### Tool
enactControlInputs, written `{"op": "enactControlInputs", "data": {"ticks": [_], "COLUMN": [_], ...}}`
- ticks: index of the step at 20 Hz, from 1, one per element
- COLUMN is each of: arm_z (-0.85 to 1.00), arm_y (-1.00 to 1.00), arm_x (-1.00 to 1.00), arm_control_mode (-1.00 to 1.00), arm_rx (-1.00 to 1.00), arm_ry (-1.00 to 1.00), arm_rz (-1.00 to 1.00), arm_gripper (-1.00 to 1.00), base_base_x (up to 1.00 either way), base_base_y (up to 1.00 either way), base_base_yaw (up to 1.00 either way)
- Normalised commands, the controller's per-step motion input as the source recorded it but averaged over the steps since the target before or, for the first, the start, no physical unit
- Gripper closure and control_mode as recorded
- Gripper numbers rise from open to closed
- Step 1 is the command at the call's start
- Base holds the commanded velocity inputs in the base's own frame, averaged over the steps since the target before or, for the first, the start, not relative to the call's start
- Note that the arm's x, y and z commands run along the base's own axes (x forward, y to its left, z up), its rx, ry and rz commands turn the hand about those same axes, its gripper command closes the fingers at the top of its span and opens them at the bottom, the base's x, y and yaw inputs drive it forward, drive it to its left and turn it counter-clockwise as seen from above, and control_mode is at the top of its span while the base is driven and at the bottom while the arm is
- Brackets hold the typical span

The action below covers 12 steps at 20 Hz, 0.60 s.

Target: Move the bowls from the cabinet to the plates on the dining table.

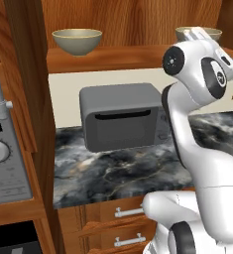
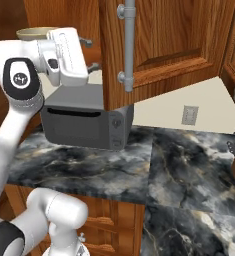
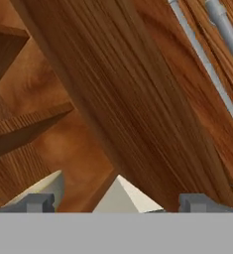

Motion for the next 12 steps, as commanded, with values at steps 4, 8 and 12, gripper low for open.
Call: {"op": "enactControlInputs", "data": {"ticks": [4,8,12], "arm_z": [0.0,0.0,0.02], "arm_y": [-0.06,-0.14,-0.22], "arm_x": [0.58,0.45,0.09], "arm_control_mode": [-1.0,-1.0,-1.0], "arm_rx": [0.05,0.06,0.05], "arm_ry": [0.03,0.04,0.01], "arm_rz": [0.0,0.0,0.0], "arm_gripper": [-1.0,-1.0,-1.0], "base_base_x": [0.0,0.0,0.0], "base_base_y": [0.0,0.0,0.0], "base_base_yaw": [0.0,0.0,0.0]}}
